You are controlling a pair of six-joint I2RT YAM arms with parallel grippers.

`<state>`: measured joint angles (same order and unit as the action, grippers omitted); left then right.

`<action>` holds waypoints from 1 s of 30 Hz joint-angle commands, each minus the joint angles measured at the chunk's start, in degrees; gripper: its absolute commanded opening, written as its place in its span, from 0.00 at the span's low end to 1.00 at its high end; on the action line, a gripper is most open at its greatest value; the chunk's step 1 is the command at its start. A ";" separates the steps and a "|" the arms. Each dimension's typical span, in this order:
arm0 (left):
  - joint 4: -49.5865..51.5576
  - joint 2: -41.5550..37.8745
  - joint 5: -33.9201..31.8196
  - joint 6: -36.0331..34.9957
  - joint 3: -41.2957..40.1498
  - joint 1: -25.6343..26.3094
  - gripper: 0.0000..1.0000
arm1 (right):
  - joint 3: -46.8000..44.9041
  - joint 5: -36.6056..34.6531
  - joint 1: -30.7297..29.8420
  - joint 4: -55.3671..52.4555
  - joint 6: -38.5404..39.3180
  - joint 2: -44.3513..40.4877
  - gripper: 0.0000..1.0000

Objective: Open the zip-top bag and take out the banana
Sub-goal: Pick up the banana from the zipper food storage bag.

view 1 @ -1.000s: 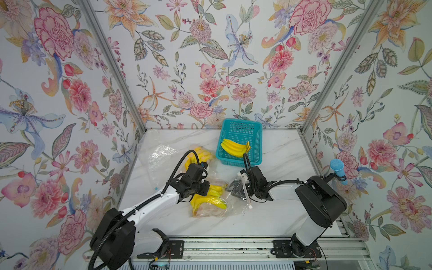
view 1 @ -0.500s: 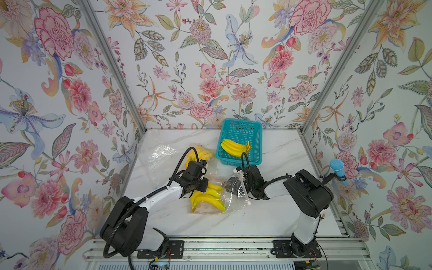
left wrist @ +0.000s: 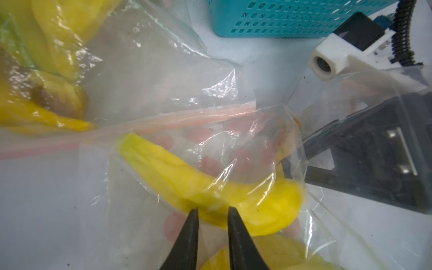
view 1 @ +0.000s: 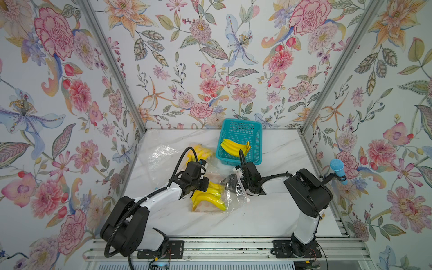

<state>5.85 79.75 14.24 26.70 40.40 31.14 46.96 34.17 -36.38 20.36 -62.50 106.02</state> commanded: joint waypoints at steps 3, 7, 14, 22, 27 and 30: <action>-0.92 -3.10 5.23 4.36 -4.22 2.00 0.26 | 4.51 -6.42 -0.44 -16.02 0.26 0.32 0.56; -0.27 -6.18 4.90 4.77 -4.69 2.02 0.26 | 6.88 -7.18 -2.22 -18.62 0.62 1.20 0.50; 4.42 -10.44 3.22 2.67 -1.92 1.75 0.27 | 7.58 -8.28 -2.50 -21.43 1.21 0.65 0.40; 8.92 -17.40 -0.68 0.44 -3.03 -1.26 0.33 | 8.32 -9.96 -2.29 -26.74 3.42 -1.55 0.29; 7.44 -19.64 -1.75 3.01 -7.15 -1.87 0.35 | 8.66 -10.61 -2.31 -29.05 4.52 -2.52 0.20; 6.11 -20.17 -2.59 4.90 -9.16 -2.05 0.36 | 8.59 -11.44 -2.35 -30.53 5.27 -3.47 0.20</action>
<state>12.12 60.23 13.72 29.54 33.04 29.71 55.09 25.04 -38.61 -5.32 -58.74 104.31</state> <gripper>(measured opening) 0.360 0.201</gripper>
